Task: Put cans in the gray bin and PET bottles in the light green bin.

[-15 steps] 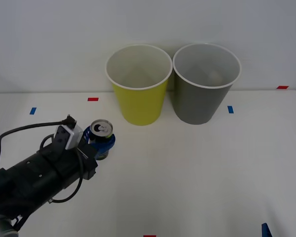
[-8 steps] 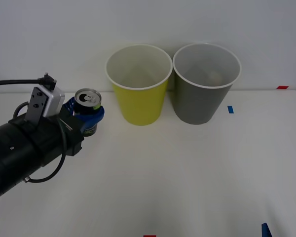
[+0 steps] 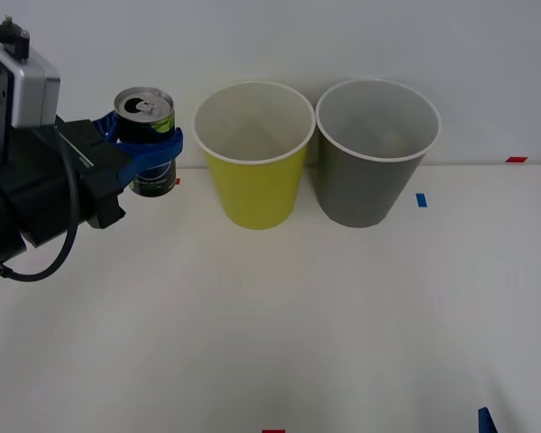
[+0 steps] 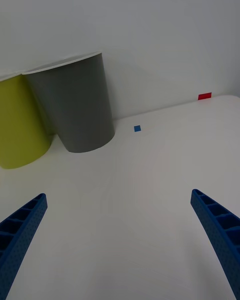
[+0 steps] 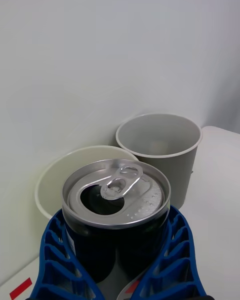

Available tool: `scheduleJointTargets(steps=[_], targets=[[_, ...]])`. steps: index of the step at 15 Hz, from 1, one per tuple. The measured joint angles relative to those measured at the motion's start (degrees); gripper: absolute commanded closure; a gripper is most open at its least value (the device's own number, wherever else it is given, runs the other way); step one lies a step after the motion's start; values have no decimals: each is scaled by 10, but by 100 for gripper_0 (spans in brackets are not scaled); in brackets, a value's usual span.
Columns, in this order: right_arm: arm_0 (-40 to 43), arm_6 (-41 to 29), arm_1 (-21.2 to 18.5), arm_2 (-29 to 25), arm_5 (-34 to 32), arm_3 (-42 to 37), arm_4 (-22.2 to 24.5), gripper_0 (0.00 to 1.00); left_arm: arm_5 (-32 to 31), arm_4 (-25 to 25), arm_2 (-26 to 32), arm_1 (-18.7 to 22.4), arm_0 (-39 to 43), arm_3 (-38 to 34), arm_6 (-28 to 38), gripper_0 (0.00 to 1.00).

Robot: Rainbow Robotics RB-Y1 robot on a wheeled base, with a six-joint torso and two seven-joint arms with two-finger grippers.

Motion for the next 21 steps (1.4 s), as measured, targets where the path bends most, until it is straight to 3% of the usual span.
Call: scheduleJointTargets(steps=[4, 12, 15, 18, 21], targets=[[0, 0, 0, 0, 0, 0, 0, 0, 81, -35, 13, -53, -111, 14, 3, 100], [0, 0, 0, 0, 0, 0, 0, 0, 82, -40, -41, -113, -254, 146, 30, 100], [0, 0, 0, 0, 0, 0, 0, 0, 76, -97, -73, -125, -292, 162, 53, 100], [0, 0, 0, 0, 0, 0, 0, 0, 71, -169, -112, -133, -326, 174, 138, 100], [0, 0, 0, 0, 0, 0, 0, 0, 7, -207, -156, -134, -352, 229, 172, 100]])
